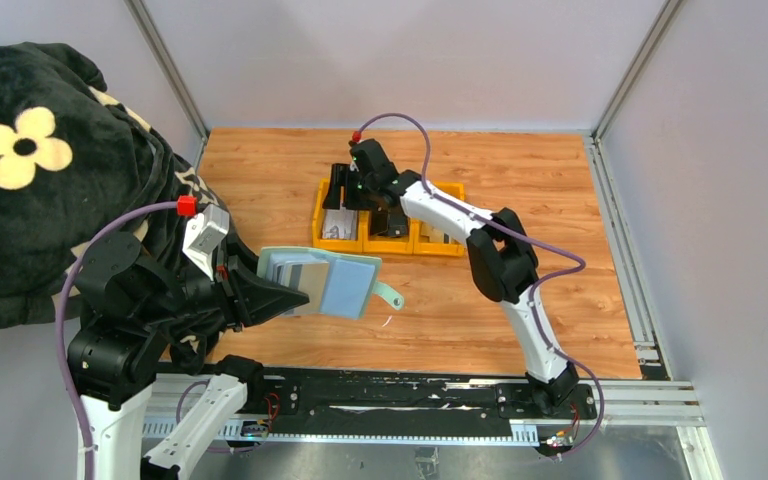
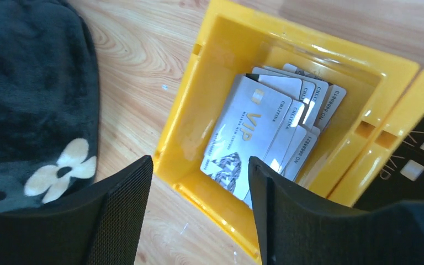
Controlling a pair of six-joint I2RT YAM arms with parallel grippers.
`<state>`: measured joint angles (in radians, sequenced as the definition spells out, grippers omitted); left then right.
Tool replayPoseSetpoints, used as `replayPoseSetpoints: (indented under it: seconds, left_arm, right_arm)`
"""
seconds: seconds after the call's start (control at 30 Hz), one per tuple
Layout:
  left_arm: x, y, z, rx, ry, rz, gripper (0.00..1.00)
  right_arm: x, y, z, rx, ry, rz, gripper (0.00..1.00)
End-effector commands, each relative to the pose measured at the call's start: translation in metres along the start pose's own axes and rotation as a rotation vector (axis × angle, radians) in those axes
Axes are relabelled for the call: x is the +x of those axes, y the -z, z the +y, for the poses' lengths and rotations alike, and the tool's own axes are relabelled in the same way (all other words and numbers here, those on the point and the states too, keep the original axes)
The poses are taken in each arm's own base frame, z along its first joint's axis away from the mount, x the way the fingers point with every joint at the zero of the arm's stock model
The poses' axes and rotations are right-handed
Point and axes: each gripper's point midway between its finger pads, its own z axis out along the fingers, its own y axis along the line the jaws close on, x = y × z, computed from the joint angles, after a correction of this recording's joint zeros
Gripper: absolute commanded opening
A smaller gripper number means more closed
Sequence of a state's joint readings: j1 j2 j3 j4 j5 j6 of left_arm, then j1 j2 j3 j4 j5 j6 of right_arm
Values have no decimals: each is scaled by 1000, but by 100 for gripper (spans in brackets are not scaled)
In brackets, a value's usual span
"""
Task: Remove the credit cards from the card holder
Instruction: Place the credit card in the storage box.
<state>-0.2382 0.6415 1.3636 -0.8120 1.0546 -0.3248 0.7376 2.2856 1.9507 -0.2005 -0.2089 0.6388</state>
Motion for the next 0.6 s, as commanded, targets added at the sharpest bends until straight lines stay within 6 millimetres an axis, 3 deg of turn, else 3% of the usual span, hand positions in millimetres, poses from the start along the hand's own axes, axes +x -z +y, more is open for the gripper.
replayPoseSetpoints:
  seconds: [0.0, 0.07, 0.2, 0.33, 0.47, 0.57]
  left_arm:
    - [-8, 2, -10, 28, -41, -12, 0]
    - [-7, 2, -10, 30, -42, -11, 0]
    - [-4, 2, -10, 37, -38, -4, 0]
    - [0, 1, -7, 40, -35, 4, 0]
    - [4, -1, -2, 45, -27, 12, 0]
    - [8, -3, 2, 46, -23, 19, 0]
  right_arm:
    - [-38, 56, 43, -61, 90, -97, 69]
    - [-48, 78, 52, -77, 117, -126, 70]
    - [-71, 147, 89, -204, 181, -213, 72]
    - [-85, 232, 122, -370, 236, -306, 78]
    - [-74, 306, 145, -561, 268, -331, 82]
    - [-52, 357, 179, -800, 301, -297, 83]
